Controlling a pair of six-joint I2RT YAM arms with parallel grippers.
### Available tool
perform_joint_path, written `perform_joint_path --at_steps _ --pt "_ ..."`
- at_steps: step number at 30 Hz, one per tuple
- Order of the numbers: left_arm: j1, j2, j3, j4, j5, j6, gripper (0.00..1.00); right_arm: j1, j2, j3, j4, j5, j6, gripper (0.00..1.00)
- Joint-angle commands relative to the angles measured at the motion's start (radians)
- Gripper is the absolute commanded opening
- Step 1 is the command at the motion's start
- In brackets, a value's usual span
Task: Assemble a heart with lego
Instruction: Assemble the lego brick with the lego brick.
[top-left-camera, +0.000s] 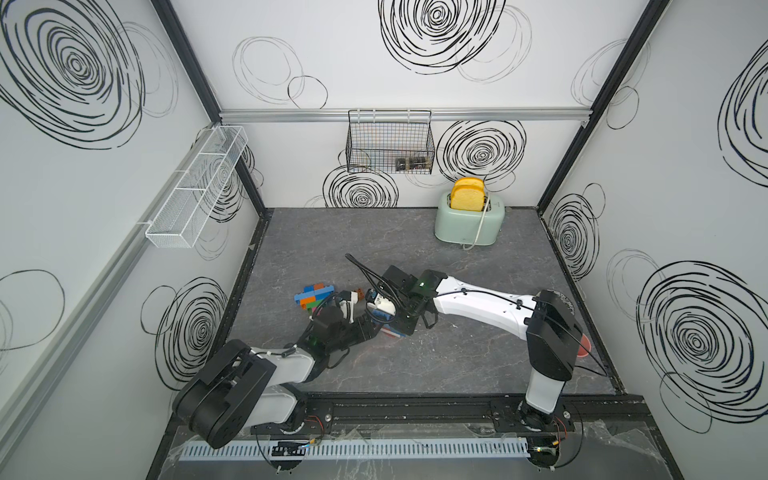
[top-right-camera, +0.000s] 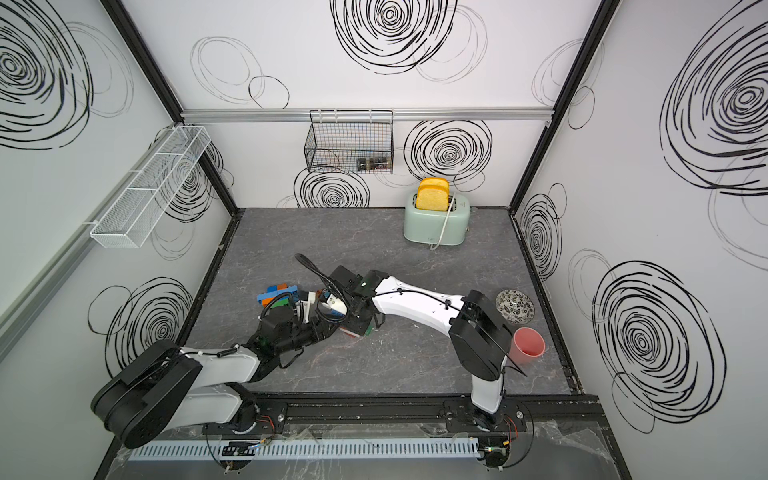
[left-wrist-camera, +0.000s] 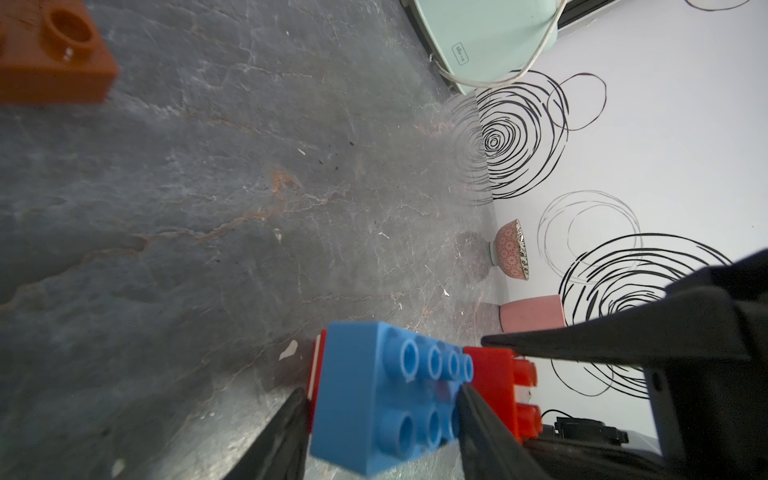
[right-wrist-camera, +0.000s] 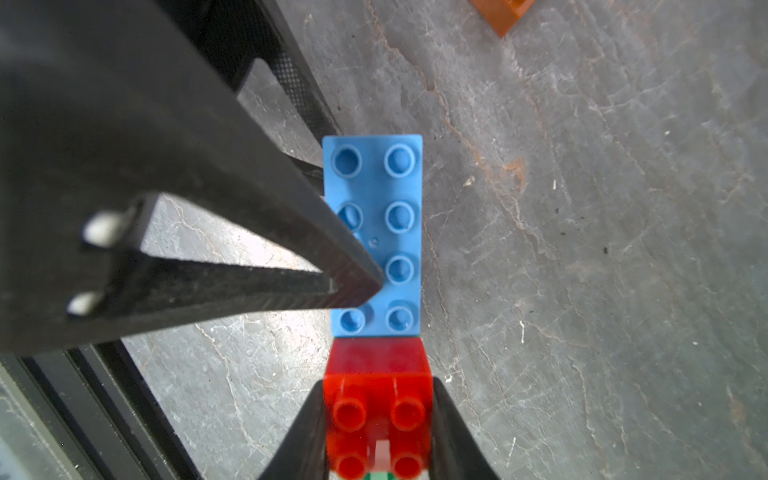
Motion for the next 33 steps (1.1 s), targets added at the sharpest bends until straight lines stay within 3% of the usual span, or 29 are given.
perform_joint_path --at_steps 1,14,21,25,33 --pt "-0.019 0.027 -0.022 -0.026 -0.003 -0.007 0.58 -0.008 0.125 -0.022 -0.085 -0.029 -0.012 0.27" --pt "0.023 -0.081 -0.045 -0.014 0.063 -0.071 0.62 -0.029 0.111 -0.025 -0.054 0.032 0.018 0.27" --pt "0.062 -0.273 -0.009 -0.292 0.025 -0.040 0.66 -0.028 0.104 0.026 -0.083 0.015 0.011 0.30" --pt "0.131 -0.374 -0.004 -0.432 0.012 -0.004 0.69 -0.025 0.096 0.059 -0.092 -0.012 0.007 0.35" --pt "0.239 -0.422 0.020 -0.542 0.024 0.058 0.75 -0.019 0.085 0.112 -0.109 -0.040 -0.002 0.46"
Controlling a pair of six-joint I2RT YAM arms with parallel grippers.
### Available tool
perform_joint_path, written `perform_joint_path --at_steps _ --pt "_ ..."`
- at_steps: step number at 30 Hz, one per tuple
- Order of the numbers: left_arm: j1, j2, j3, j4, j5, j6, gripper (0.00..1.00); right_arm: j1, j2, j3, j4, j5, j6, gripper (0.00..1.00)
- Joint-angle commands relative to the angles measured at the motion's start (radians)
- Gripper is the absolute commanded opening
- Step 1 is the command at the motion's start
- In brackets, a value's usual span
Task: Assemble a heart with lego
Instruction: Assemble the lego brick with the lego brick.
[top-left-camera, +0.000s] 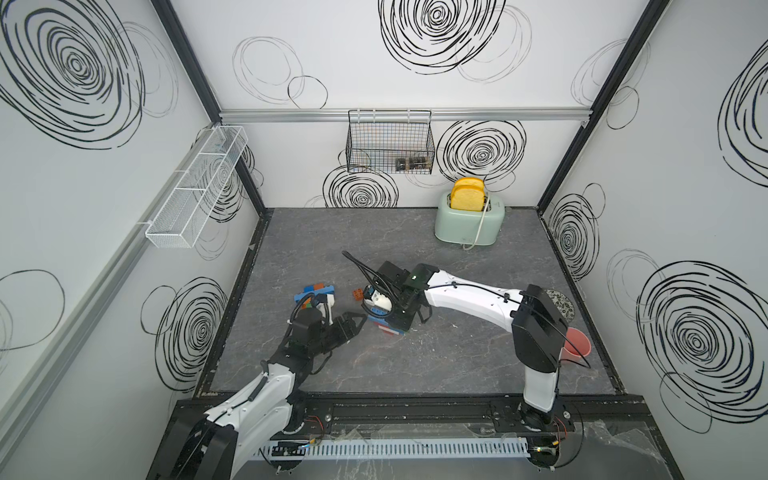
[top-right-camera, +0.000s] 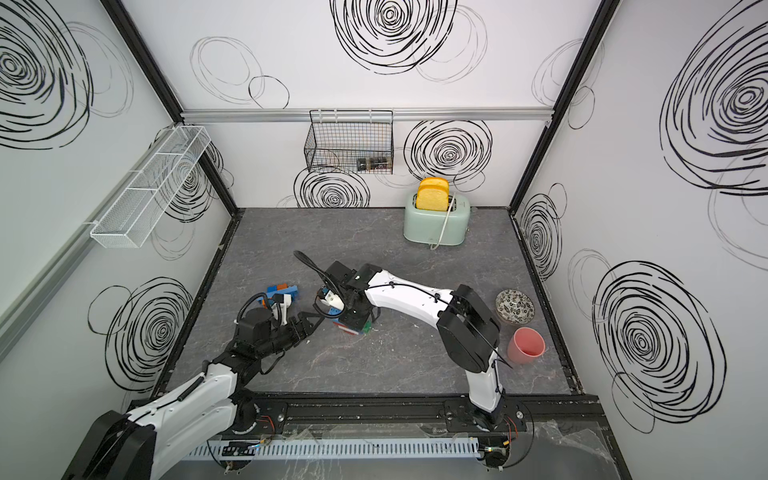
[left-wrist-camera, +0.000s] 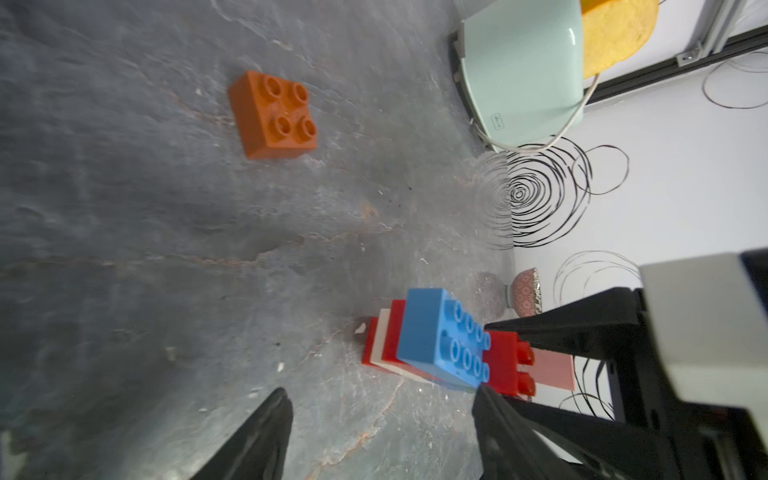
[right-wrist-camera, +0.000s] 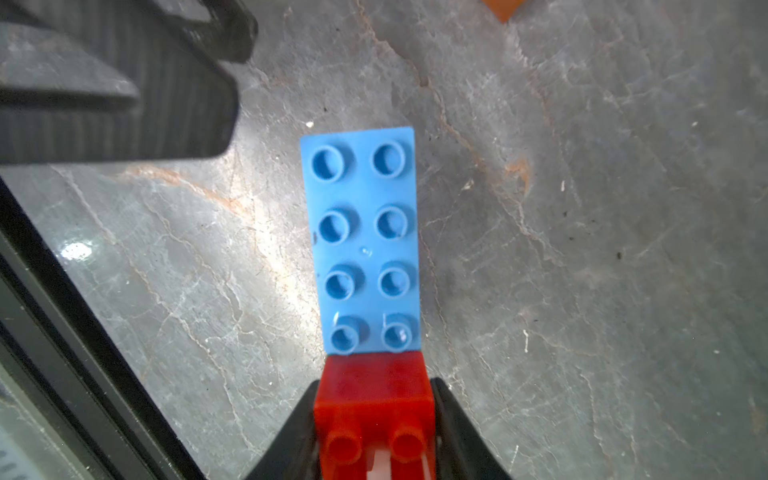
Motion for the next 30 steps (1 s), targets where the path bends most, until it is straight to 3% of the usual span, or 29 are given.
perform_joint_path --at_steps 1,11,21,30 --pt "0.021 -0.005 0.048 -0.061 -0.007 0.049 0.76 0.000 0.004 0.025 -0.046 -0.013 -0.009 0.48" --pt "0.044 0.088 0.122 -0.072 -0.047 0.107 0.77 0.000 -0.041 0.042 -0.028 -0.011 -0.005 0.56" --pt "0.036 0.260 0.292 -0.143 -0.147 0.230 0.76 -0.035 -0.242 -0.017 0.133 -0.090 0.051 0.60" --pt "-0.022 0.444 0.471 -0.255 -0.315 0.333 0.74 -0.162 -0.536 -0.319 0.362 -0.168 0.216 0.59"
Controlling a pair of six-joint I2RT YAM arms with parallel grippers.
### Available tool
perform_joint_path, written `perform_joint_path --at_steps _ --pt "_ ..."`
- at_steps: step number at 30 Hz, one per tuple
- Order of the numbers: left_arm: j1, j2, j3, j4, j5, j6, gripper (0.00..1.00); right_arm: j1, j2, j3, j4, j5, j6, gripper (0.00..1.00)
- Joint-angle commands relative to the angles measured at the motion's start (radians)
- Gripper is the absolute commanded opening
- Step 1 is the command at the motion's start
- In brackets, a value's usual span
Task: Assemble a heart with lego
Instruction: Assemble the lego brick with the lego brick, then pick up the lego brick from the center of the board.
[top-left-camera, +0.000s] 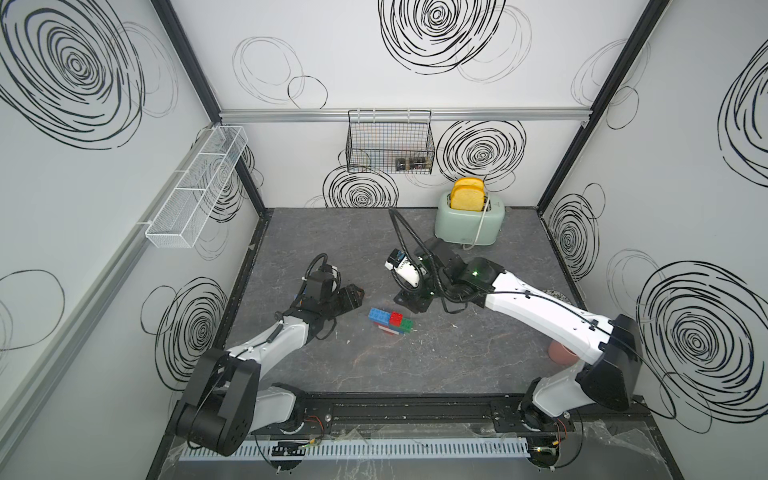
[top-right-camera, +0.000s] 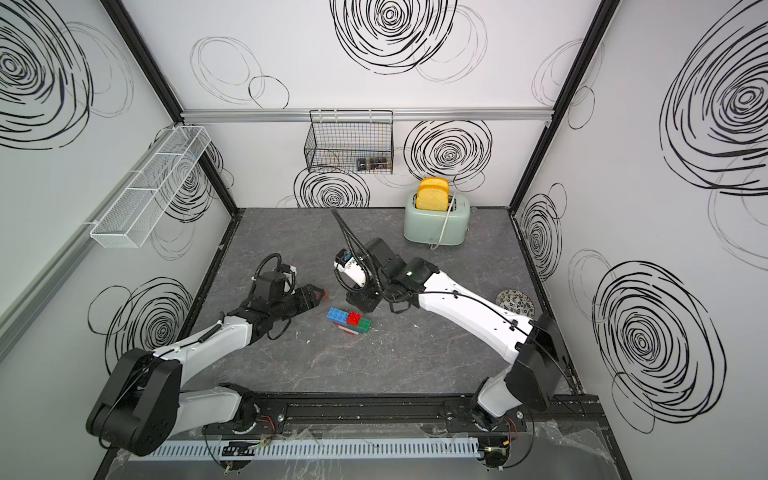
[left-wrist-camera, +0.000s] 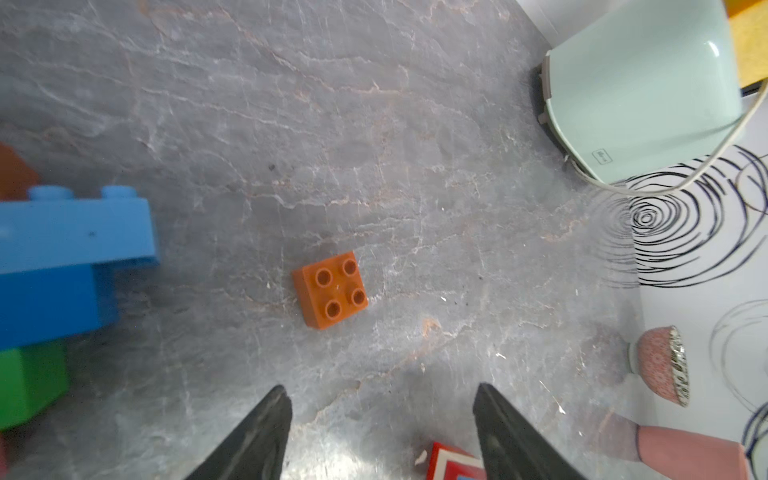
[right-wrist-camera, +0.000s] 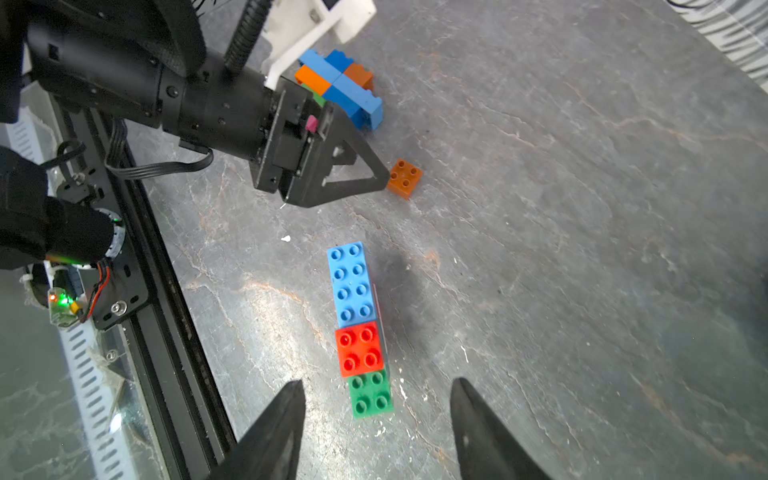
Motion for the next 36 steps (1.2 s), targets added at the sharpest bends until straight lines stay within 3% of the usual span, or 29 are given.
perform_joint_path --at_steps 1,7,14,21,31,36 --pt "-0.033 0.063 0.075 -0.053 -0.103 0.070 0.73 -0.044 -0.121 -0.135 0.135 -0.037 0.082 0.59" --pt "-0.091 0.201 0.205 -0.151 -0.217 0.133 0.70 -0.139 -0.315 -0.338 0.276 -0.091 0.124 0.62" --pt "-0.102 0.315 0.299 -0.266 -0.320 0.158 0.67 -0.160 -0.344 -0.410 0.275 -0.099 0.137 0.61" --pt "-0.105 0.415 0.333 -0.243 -0.292 0.146 0.62 -0.166 -0.350 -0.444 0.293 -0.112 0.140 0.61" --pt "-0.105 0.460 0.404 -0.274 -0.281 0.196 0.37 -0.175 -0.337 -0.454 0.298 -0.118 0.142 0.59" --pt "-0.094 0.439 0.421 -0.291 -0.298 0.217 0.34 -0.181 -0.331 -0.460 0.306 -0.118 0.143 0.59"
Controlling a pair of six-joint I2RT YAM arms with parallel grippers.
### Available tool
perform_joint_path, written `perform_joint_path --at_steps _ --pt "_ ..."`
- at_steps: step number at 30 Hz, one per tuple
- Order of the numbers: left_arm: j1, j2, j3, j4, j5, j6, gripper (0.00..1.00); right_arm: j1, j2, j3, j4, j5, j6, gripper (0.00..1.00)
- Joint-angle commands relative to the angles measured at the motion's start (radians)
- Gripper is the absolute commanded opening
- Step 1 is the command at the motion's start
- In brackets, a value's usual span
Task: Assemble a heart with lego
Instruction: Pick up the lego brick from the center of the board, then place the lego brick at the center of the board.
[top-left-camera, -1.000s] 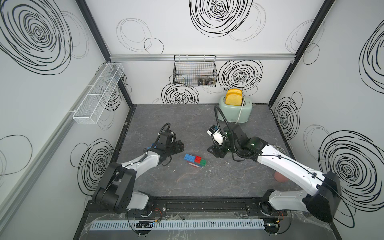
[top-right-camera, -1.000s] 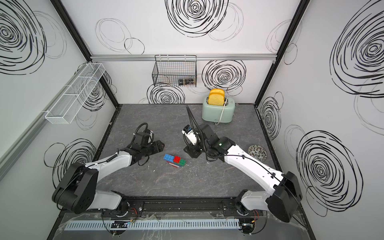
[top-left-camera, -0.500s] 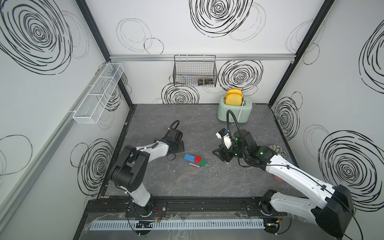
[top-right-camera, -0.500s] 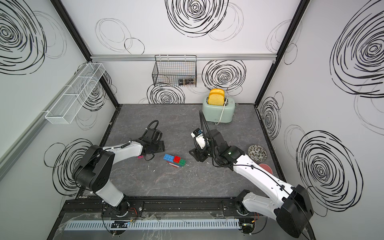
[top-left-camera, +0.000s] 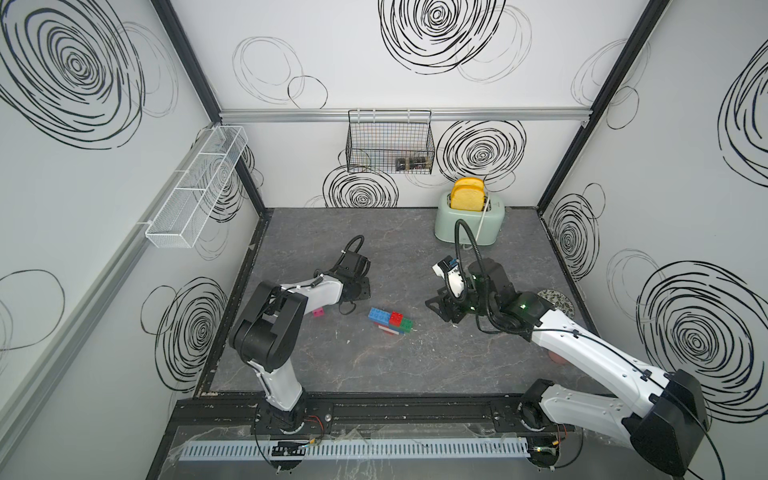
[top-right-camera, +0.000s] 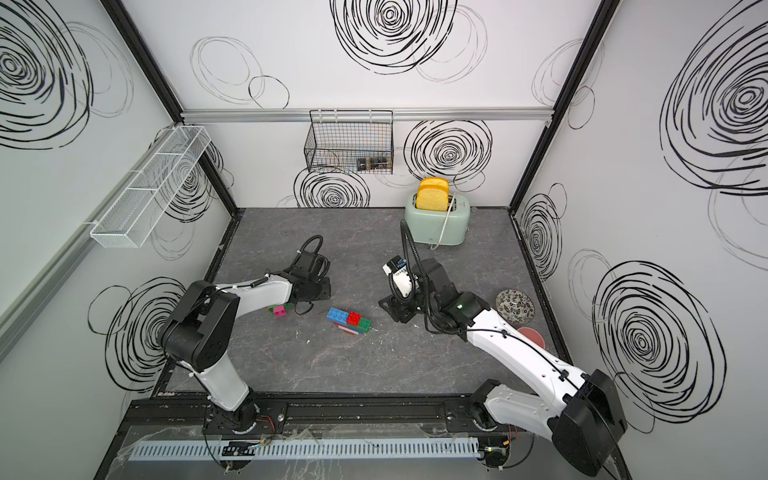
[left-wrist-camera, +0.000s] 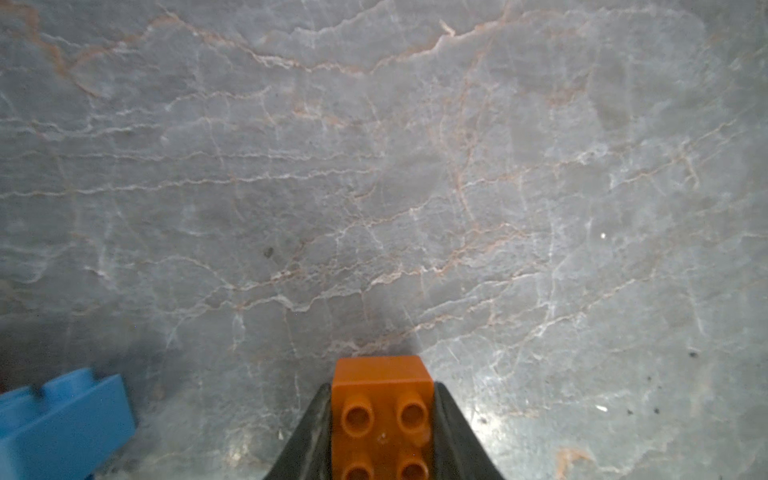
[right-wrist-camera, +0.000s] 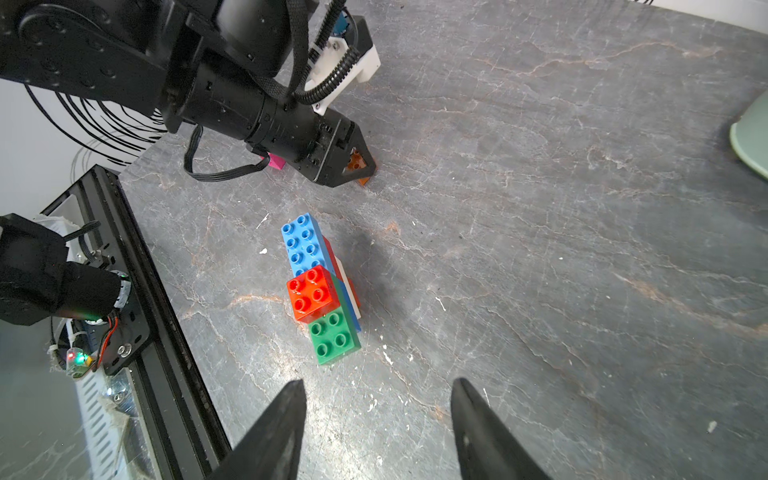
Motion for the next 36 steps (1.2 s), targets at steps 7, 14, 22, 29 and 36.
perform_joint_path --at_steps 7,14,22,29,36 --pt "-0.003 -0.089 0.128 -0.105 -0.006 0.078 0.33 -0.026 0.003 -0.010 0.022 0.006 0.029 0.58" --pt "-0.153 -0.120 0.292 -0.221 0.004 0.096 0.33 -0.129 -0.024 -0.001 -0.024 0.012 0.062 0.58" --pt "-0.432 -0.101 0.375 -0.231 0.008 0.046 0.34 -0.459 -0.085 -0.035 -0.067 -0.055 0.134 0.58" --pt "-0.581 -0.004 0.388 -0.220 0.008 0.005 0.34 -0.582 -0.133 -0.101 -0.023 -0.058 0.195 0.59" --pt "-0.692 0.150 0.442 -0.242 0.000 0.014 0.35 -0.606 -0.147 -0.124 -0.008 -0.091 0.212 0.59"
